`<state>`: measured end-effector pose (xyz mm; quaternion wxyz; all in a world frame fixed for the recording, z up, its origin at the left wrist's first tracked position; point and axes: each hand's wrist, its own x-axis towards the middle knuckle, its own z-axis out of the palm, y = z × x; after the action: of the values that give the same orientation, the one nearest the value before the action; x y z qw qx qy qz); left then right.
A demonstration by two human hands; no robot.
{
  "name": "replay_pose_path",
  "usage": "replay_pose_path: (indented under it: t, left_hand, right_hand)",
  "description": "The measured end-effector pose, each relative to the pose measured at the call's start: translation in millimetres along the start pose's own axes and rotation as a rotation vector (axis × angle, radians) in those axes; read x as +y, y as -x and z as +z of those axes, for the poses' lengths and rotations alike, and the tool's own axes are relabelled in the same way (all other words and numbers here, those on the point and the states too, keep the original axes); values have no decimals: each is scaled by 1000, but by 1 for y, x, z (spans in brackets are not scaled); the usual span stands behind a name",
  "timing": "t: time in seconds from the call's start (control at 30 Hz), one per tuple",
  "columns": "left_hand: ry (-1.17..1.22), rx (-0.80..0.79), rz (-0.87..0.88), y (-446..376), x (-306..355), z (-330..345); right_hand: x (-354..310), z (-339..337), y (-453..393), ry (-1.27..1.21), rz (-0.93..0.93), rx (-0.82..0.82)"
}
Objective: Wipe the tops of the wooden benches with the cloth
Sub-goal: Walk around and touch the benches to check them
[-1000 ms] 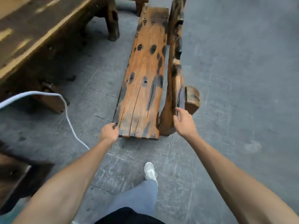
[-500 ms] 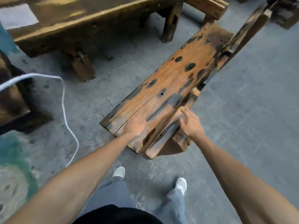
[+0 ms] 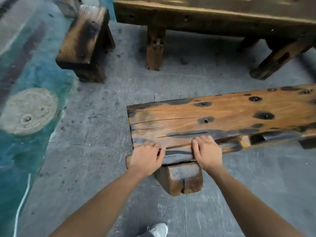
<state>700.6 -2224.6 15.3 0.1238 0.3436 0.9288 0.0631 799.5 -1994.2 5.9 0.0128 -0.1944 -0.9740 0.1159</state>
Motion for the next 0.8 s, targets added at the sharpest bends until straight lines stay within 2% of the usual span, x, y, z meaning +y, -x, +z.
replay_pose_path:
  t: [0.1,0.17,0.27,0.4,0.5,0.7,0.8]
  left_hand:
    - [-47,100,63,3,0,5]
    - [-74,123,16,7,1,8]
    - [-97,213,-102,19,1,15]
    - [-194,351,-21,24,-5,31]
    - [-302,447,64,16,-5,39]
    - [-400,514,45,17,-6,41]
    - [-386,441,60,19,0,38]
  right_hand:
    - [5,11,-1,-34,-81,180]
    - [7,16,-3,-5,-146,231]
    - [7,18,-4,11,-150,292]
    - [6,24,-2,-106,-86,423]
    - [9,30,-7,-144,-110,498]
    - [6,33,-7,-179,-79,493]
    - [9,31,-3,-160,-59,453]
